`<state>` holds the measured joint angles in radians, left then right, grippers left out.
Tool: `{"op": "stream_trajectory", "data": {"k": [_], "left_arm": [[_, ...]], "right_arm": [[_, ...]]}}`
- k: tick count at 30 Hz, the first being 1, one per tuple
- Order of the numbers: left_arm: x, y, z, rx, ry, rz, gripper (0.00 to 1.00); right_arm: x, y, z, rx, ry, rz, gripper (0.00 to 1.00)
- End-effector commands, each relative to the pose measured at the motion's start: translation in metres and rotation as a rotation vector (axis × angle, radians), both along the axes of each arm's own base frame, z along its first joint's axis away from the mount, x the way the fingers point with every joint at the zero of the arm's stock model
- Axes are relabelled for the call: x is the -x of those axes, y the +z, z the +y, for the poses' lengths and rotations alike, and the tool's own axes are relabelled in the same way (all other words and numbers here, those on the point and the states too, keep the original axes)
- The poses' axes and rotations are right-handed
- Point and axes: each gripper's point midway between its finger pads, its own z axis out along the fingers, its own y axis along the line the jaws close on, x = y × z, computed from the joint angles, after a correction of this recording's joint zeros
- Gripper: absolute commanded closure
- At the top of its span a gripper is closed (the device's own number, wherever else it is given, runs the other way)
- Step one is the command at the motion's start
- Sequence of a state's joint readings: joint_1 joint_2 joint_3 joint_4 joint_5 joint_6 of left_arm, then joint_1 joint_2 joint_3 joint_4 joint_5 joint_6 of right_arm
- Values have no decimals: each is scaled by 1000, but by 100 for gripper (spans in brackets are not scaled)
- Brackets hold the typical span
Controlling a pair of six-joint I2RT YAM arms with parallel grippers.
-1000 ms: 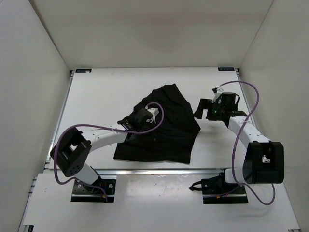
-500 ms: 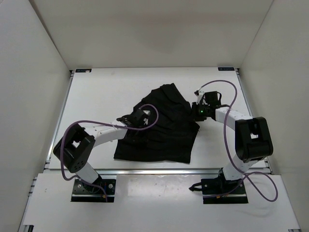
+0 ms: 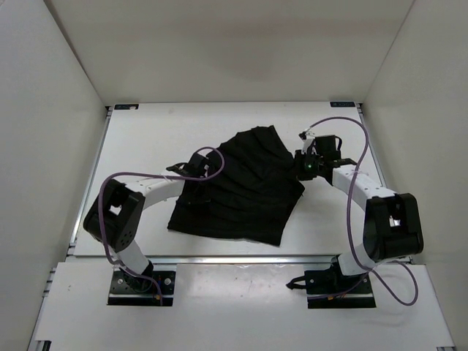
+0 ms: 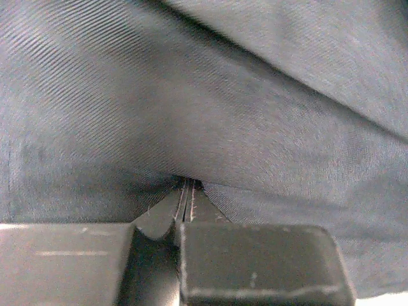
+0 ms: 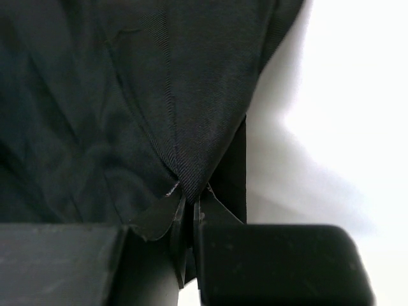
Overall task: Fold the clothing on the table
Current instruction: Flatten the skirt out
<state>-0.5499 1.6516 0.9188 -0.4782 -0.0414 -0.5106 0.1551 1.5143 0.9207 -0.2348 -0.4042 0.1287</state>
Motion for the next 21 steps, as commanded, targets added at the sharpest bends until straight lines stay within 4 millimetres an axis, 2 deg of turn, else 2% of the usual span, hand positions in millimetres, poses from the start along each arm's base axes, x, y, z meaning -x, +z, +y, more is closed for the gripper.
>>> {"op": "stream_trajectory", "data": {"k": [1,2,4,6,9,10,12,13,15,16,17,18,19,21], "left_arm": [[-14,-12,22,-64,29,20,100],[-23,-10,28,-54,52,17,100],[-33,-17,39,-64,87,38,100],[-55,-14,52,-50,121,18,100],[-106,8,62,-81,126,-58,100],[-111,5,65,-102,111,-44,100],[-147,30,66,-98,112,-102,100],[-145,23,65,-104,95,-71,100],[-162,43,60,-100,93,-118,100],[-160,52,53,-80,78,-128,95],[-161,62,49,-65,73,-152,86],[-154,64,44,-56,58,-149,82],[-144,79,36,-21,50,-168,67],[-125,87,20,31,34,-176,38]], "right_arm": [[16,4,-1,3,-9,14,100],[21,4,-2,11,-18,15,100],[28,8,0,6,-26,3,100],[36,10,2,-16,-40,5,100],[44,10,-2,-46,-72,15,100],[49,13,0,-56,-69,15,100],[56,10,-2,-65,-92,28,99],[57,8,-4,-65,-96,27,95],[60,6,-5,-71,-108,37,88],[60,7,-7,-62,-115,32,77],[62,4,-8,-50,-118,49,57],[56,11,-8,-47,-124,23,40],[53,11,-11,-31,-131,22,29],[50,8,-17,-1,-150,25,21]]}}
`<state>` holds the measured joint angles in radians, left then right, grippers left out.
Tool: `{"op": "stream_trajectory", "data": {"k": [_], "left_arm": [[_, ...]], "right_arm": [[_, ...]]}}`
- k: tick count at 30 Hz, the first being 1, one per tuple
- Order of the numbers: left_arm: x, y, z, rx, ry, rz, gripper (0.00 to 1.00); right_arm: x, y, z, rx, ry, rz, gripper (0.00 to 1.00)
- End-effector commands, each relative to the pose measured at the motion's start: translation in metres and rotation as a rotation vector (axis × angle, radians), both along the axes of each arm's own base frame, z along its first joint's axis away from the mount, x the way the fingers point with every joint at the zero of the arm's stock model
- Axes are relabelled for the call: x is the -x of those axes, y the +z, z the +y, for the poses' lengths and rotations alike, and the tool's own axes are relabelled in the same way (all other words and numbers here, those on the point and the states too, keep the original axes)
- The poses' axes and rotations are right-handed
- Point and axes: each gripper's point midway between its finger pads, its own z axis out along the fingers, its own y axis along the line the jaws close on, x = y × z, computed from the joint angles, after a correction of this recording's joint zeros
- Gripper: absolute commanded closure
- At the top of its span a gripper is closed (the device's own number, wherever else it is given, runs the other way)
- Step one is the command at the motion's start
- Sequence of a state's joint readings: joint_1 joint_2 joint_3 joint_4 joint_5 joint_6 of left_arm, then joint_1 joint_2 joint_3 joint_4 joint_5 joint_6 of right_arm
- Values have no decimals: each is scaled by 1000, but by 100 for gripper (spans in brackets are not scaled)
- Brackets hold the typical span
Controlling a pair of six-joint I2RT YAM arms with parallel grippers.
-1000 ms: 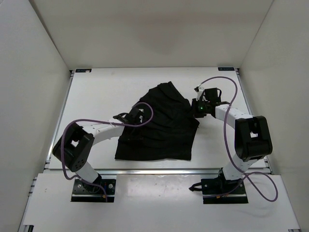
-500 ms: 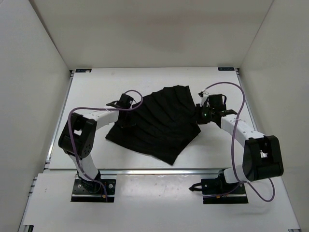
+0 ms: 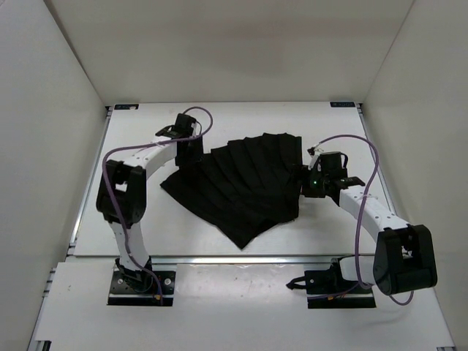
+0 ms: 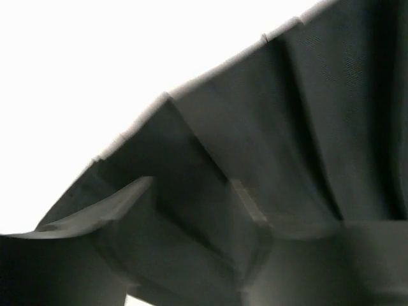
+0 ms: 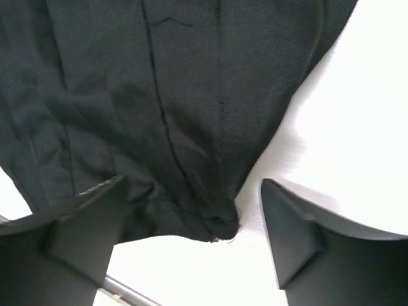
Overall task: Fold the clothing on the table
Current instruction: Flatten the skirt out
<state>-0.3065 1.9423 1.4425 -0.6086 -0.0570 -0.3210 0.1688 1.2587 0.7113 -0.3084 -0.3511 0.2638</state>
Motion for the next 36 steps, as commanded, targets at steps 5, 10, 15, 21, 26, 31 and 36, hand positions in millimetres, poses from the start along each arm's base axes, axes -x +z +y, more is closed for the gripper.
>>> {"op": "stream_trajectory", "data": {"k": [5,10,15,21,26,31,36], "left_arm": [[109,36,-64,260,-70,-6,21],[165,29,-89,491,-31,10,36],[192,10,-107,548,-22,85,36],[205,-5,-107,631,84,86,27],[209,-8,-103,593,125,94,17],[204,-8,-88,607,196,53,24],[193,-27,-67,496,224,70,78]], "right_arm": [[-26,8,-20,42,-51,-46,8],[-46,0,-41,38,-97,-59,23],[-67,4,-32,1,-44,-86,27],[-90,7,-4,-34,43,-110,28],[-97,-14,4,2,94,-33,40],[-99,-21,7,-19,100,-14,84],[-97,-22,5,7,90,-9,100]]}}
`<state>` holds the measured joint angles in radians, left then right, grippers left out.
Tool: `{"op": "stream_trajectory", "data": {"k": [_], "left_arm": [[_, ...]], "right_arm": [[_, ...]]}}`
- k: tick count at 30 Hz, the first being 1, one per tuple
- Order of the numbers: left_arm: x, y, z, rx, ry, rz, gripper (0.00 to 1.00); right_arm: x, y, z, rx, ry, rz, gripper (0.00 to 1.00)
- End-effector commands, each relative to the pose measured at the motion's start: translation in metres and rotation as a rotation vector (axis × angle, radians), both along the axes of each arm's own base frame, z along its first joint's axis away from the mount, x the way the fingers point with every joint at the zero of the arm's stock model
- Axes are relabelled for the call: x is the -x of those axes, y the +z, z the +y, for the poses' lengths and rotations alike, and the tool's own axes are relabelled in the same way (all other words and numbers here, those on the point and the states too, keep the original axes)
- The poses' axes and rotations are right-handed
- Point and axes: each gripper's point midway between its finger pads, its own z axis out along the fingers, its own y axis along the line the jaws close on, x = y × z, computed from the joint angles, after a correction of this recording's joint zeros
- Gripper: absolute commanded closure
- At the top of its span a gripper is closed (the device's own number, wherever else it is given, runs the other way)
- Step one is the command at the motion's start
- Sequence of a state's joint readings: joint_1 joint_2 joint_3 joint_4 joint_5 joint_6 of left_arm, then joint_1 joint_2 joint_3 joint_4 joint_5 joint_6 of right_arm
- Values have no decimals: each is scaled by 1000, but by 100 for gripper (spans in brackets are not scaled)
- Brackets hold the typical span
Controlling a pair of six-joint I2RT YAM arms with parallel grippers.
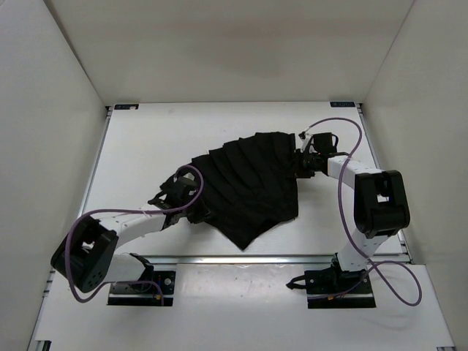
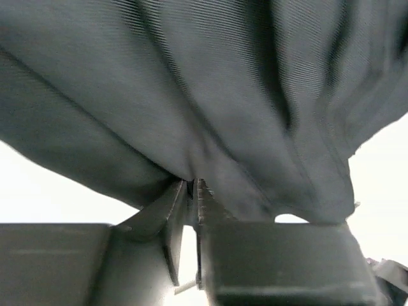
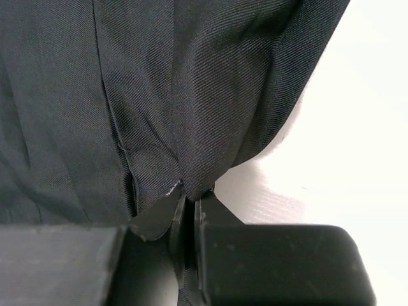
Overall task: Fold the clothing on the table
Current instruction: Flatten the skirt out
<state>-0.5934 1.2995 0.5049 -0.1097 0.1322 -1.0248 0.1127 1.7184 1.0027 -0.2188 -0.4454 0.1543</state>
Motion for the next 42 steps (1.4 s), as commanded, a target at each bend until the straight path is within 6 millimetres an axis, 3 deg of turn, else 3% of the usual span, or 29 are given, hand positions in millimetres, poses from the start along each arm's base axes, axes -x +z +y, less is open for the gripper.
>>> {"op": "stream_trajectory", "data": {"k": [1,3,8,9,10,15,18,20,21,22,24,26,27,29,30,33,36,42], "left_arm": [[-15,-9,18,-100,19,-3,81],[-25,-16,31,-153,32,11,85],[-44,-21,49,-227,22,40,95],[-54,-18,54,-238,42,26,95],[-58,-20,61,-249,50,34,94],[-96,-9,90,-281,91,-11,93],[-113,2,90,-282,54,-41,82],[-118,10,84,-275,16,-62,54],[-123,19,80,-276,12,-89,37],[-120,22,78,-277,-2,-92,32],[-120,33,74,-261,-7,-117,18],[-109,30,75,-249,-12,-103,16],[-111,40,74,-235,-6,-134,16],[-93,26,70,-204,-16,-94,18],[-90,29,64,-179,-16,-102,20],[-65,7,51,-145,-19,-53,26],[-54,-5,41,-112,-15,-38,25],[-47,-15,34,-41,-5,-38,30]], "right_arm": [[-8,15,3,18,10,-59,100],[-8,23,1,17,-1,-78,100],[13,30,-8,8,-47,-93,100],[19,25,-11,10,-62,-75,100],[20,32,-12,6,-77,-90,100],[49,34,-1,-5,-70,-88,100],[60,31,1,-32,-79,-84,99],[61,28,2,-70,-90,-60,86],[63,28,3,-86,-95,-40,71],[61,27,1,-86,-100,-36,58],[58,28,-2,-74,-111,-42,45],[58,28,-4,-59,-122,-44,32],[57,31,-5,-60,-128,-53,25],[62,28,-6,-69,-132,-49,17],[62,28,-8,-70,-146,-52,15],[67,24,-8,-103,-150,-49,16],[72,17,-6,-148,-159,-39,17],[69,19,4,-168,-136,-52,20]]}}
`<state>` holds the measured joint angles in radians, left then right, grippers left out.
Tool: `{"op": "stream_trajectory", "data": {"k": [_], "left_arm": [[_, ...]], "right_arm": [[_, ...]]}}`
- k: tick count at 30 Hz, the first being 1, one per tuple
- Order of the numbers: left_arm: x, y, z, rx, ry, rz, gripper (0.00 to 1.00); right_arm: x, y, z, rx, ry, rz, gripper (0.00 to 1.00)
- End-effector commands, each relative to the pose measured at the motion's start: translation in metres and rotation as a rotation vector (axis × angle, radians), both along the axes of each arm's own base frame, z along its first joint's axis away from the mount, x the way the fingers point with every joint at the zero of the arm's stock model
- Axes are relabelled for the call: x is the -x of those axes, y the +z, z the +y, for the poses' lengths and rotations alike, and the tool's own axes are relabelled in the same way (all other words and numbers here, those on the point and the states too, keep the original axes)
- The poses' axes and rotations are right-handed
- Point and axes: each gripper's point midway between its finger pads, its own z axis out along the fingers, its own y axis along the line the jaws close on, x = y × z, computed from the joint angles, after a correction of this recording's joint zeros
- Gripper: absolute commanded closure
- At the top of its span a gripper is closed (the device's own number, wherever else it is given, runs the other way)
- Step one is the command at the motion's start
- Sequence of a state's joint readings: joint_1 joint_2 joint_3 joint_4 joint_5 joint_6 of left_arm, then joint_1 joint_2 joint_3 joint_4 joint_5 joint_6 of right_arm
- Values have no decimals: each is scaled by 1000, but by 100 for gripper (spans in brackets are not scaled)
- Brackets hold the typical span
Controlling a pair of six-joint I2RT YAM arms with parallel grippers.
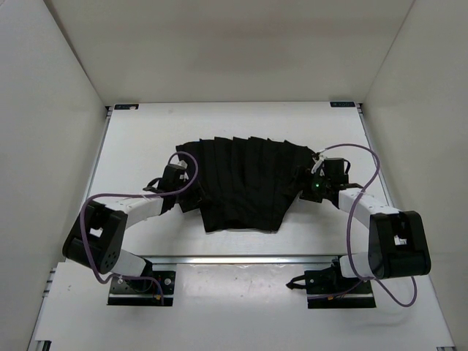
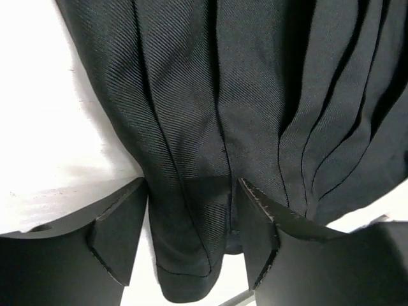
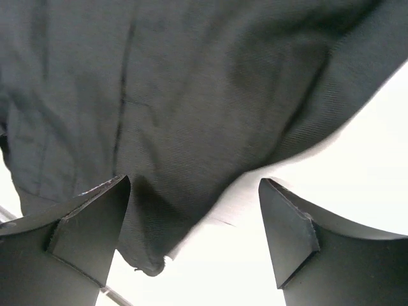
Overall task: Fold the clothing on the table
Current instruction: Flatten the skirt out
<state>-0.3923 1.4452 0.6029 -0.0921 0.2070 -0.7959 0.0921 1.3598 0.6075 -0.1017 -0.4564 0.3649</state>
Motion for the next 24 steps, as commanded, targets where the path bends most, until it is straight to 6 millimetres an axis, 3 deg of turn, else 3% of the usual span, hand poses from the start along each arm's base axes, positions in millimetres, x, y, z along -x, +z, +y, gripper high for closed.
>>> {"op": "stream_trajectory", "data": {"k": [1,6,8,10,11,12,13,15,20,24], "left_arm": [[0,-2,-4,50,29,-6,32],[-2,-5,-14,93,17,-6,35],[-1,-7,-18,106,8,4,39],[-3,-6,-20,110,2,-2,49],[1,-10,-18,99,1,16,59],[-1,-9,-19,96,-3,15,73],[0,-10,-19,94,-10,21,80],[-2,-10,-17,83,-16,24,100],[-21,1,10,0,8,2,100],[-37,6,36,-105,13,-17,100]], "right_arm": [[-11,16,13,-49,21,-78,21],[-13,16,32,-106,53,-102,21],[-13,12,38,-128,65,-83,26],[-11,8,45,-138,94,-65,42],[-14,8,47,-141,93,-58,48],[-13,3,47,-137,100,-39,65],[-17,4,45,-131,96,-46,82],[-17,1,45,-122,102,-15,100],[-42,19,12,-84,24,-69,100],[-44,23,-11,-66,-14,-72,100]]}}
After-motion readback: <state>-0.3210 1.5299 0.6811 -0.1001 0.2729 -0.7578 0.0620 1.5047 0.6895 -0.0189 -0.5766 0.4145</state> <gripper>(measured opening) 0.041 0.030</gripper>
